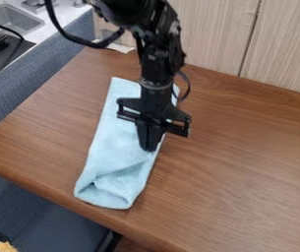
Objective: Fold the cloth from the bottom to the top
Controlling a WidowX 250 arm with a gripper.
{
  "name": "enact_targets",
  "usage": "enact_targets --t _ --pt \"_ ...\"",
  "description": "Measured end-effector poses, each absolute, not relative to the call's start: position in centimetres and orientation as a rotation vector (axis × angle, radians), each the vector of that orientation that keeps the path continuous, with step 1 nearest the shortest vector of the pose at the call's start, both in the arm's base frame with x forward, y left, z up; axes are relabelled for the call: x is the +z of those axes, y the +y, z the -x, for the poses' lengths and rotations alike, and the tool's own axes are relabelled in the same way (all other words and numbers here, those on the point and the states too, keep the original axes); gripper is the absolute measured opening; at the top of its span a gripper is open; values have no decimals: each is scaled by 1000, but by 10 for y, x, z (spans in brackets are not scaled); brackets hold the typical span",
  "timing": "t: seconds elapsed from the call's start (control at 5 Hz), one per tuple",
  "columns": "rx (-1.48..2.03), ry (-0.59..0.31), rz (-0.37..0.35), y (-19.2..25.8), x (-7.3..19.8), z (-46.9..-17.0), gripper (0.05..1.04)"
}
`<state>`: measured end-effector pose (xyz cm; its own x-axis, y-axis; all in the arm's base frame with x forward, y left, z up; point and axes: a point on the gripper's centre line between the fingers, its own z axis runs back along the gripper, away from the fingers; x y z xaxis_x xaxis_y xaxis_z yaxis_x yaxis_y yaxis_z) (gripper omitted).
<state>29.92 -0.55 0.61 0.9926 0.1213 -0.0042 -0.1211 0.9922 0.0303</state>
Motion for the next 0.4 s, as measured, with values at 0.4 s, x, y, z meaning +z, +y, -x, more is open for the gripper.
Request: enact_targets --t 0.4 --pt "171 -2 -49 2 6 -297 204"
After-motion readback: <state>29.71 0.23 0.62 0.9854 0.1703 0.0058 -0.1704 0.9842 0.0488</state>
